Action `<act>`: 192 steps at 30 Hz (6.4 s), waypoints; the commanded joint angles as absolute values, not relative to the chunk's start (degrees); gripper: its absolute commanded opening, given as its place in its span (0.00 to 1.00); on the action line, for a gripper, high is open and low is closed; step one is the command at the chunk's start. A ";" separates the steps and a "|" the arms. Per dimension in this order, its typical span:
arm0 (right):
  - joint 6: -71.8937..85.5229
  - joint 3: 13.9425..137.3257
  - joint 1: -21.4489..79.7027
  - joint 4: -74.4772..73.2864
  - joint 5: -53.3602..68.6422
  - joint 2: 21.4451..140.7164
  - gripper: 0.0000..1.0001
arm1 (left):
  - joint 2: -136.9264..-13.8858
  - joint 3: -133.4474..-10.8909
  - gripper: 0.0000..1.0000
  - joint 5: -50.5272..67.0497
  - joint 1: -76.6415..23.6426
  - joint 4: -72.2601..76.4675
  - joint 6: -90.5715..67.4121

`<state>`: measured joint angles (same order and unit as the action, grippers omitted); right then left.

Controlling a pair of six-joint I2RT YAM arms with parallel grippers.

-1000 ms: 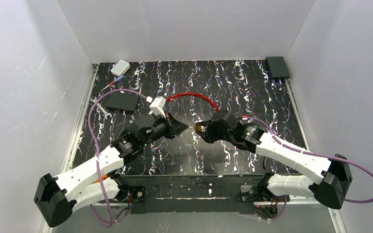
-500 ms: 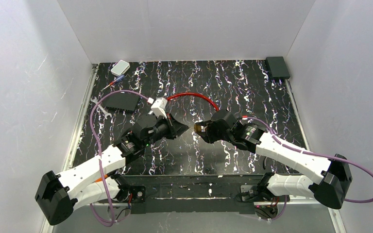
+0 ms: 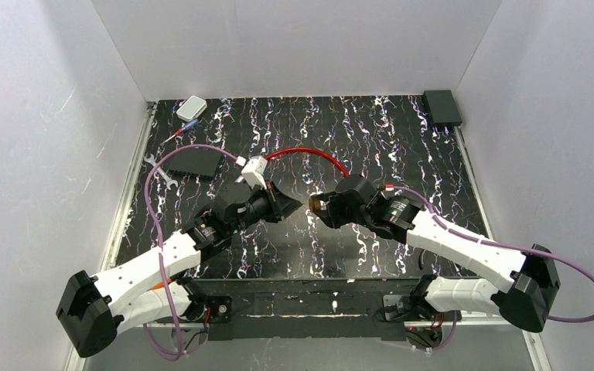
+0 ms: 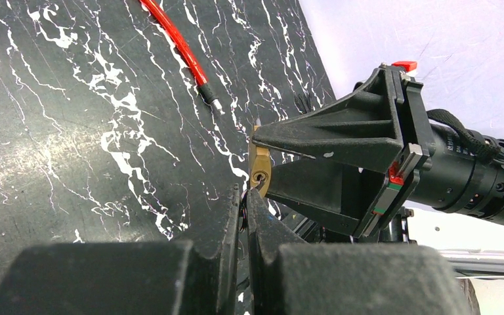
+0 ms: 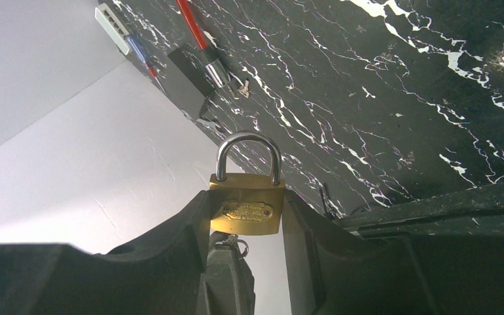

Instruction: Unlock with the key

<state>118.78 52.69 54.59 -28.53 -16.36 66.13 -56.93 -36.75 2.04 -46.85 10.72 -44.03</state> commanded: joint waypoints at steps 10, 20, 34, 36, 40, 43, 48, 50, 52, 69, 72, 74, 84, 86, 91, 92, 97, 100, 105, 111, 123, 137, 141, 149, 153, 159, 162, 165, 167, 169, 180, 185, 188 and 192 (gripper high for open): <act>124.02 54.27 54.40 -26.48 -17.28 66.30 0.01 | -57.55 -36.54 0.00 0.79 -47.84 12.22 -44.61; 123.77 54.18 54.40 -26.19 -16.97 66.49 0.01 | -58.19 -36.63 0.00 -0.94 -48.48 12.39 -45.14; 123.57 53.88 54.40 -26.16 -17.44 65.74 0.01 | -57.40 -35.59 0.00 -4.56 -48.50 12.30 -44.82; 123.57 53.71 54.40 -25.98 -17.27 65.82 0.01 | -57.61 -35.75 0.00 -4.14 -48.43 12.39 -45.05; 123.58 53.73 54.40 -25.89 -17.24 66.26 0.01 | -57.90 -35.94 0.00 -3.74 -48.50 12.39 -45.32; 123.57 53.88 54.40 -26.18 -17.59 66.46 0.01 | -57.47 -36.10 0.00 -3.45 -48.56 12.39 -45.18; 123.33 54.20 54.40 -26.51 -18.45 66.85 0.01 | -56.67 -36.04 0.00 -2.81 -48.56 12.39 -45.09; 123.07 54.44 54.40 -26.55 -18.46 67.13 0.01 | -56.60 -35.97 0.00 -2.44 -48.58 12.39 -45.13; 122.86 54.56 54.40 -26.20 -18.09 67.63 0.01 | -56.84 -36.05 0.00 -1.62 -48.77 12.83 -45.09; 122.78 54.92 54.40 -25.95 -18.08 67.21 0.01 | -57.94 -35.31 0.00 -4.65 -49.35 12.92 -46.38; 122.85 54.67 54.40 -25.46 -17.57 67.58 0.01 | -58.82 -36.31 0.00 -4.18 -49.31 12.92 -46.35; 122.87 54.60 54.40 -25.19 -17.47 67.76 0.01 | -59.05 -36.55 0.00 -4.12 -49.31 13.00 -46.33; 122.61 55.11 54.40 -25.29 -17.36 68.19 0.01 | -59.48 -36.78 0.00 -4.10 -49.39 13.07 -46.40; 122.61 54.90 54.40 -25.31 -17.43 68.32 0.01 | -59.04 -36.91 0.00 -4.20 -49.39 13.10 -46.31; 122.51 54.72 54.40 -25.84 -18.06 68.16 0.01 | -57.20 -36.90 0.00 -4.74 -49.42 13.01 -45.56; 122.52 54.73 54.40 -25.84 -18.00 68.12 0.01 | -57.14 -36.91 0.00 -4.78 -49.46 13.01 -45.44; 122.51 54.89 54.40 -25.42 -17.43 68.47 0.01 | -58.04 -36.82 0.00 -4.40 -49.48 13.01 -46.11; 122.51 55.01 54.40 -25.27 -17.23 68.59 0.01 | -58.61 -36.91 0.00 -4.33 -49.48 13.01 -46.41; 122.52 55.11 54.40 -25.22 -17.17 68.56 0.01 | -59.48 -37.17 0.00 -4.38 -49.51 13.10 -46.19; 122.52 55.10 54.40 -25.27 -17.20 68.20 0.01 | -59.44 -36.87 0.00 -5.37 -49.60 13.09 -45.93; 122.07 54.88 54.40 -24.67 -15.82 68.64 0.01 | -59.68 -37.26 0.00 -6.58 -49.57 13.10 -45.42; 123.25 56.81 54.40 -28.37 -15.42 69.99 0.01 | -60.42 -37.79 0.00 -8.09 -49.83 13.09 -45.67; 123.75 58.06 54.43 -30.27 -15.42 70.31 0.01 | -60.96 -38.11 0.00 -8.51 -50.22 13.01 -45.28; 125.40 58.71 54.49 -32.41 -14.98 70.93 0.01 | -61.50 -38.95 0.00 -9.98 -51.13 13.01 -44.86; 126.79 59.07 54.44 -33.37 -15.59 71.16 0.01 | -61.29 -39.08 0.00 -10.96 -51.66 13.01 -44.99; 128.66 62.16 54.49 -37.53 -16.43 72.85 0.01 | -60.53 -38.89 0.00 -15.07 -53.85 13.01 -45.17; 129.45 63.41 54.48 -38.99 -16.36 73.70 0.01 | -60.35 -38.79 0.00 -17.09 -54.84 13.01 -45.17; 129.72 63.90 54.42 -38.24 -16.20 74.25 0.01 | -60.15 -38.74 0.00 -18.99 -55.78 12.94 -45.11; 129.77 64.59 54.45 -38.67 -16.31 74.66 0.01 | -59.95 -38.73 0.00 -20.48 -56.35 12.92 -45.17; 129.81 64.92 54.48 -38.56 -16.27 75.03 0.01 | -59.86 -38.84 0.00 -20.97 -56.66 12.92 -45.25; 131.29 66.00 54.38 -37.76 -17.35 76.31 0.01 | -58.89 -38.47 0.00 -23.64 -59.12 12.83 -48.68; 131.48 66.22 54.40 -36.77 -17.19 76.81 0.01 | -59.06 -38.68 0.00 -23.82 -59.56 12.74 -49.37; 131.56 66.59 54.40 -36.91 -17.51 76.90 0.01 | -58.98 -38.53 0.00 -24.06 -59.75 12.58 -49.72; 131.83 67.03 54.32 -36.55 -18.08 77.07 0.01 | -58.41 -38.00 0.00 -25.13 -60.10 12.29 -50.83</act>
<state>119.24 63.51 54.08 -38.96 -16.36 76.49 -60.42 -36.58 -24.10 -58.83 11.11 -48.88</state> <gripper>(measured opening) 0.479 0.030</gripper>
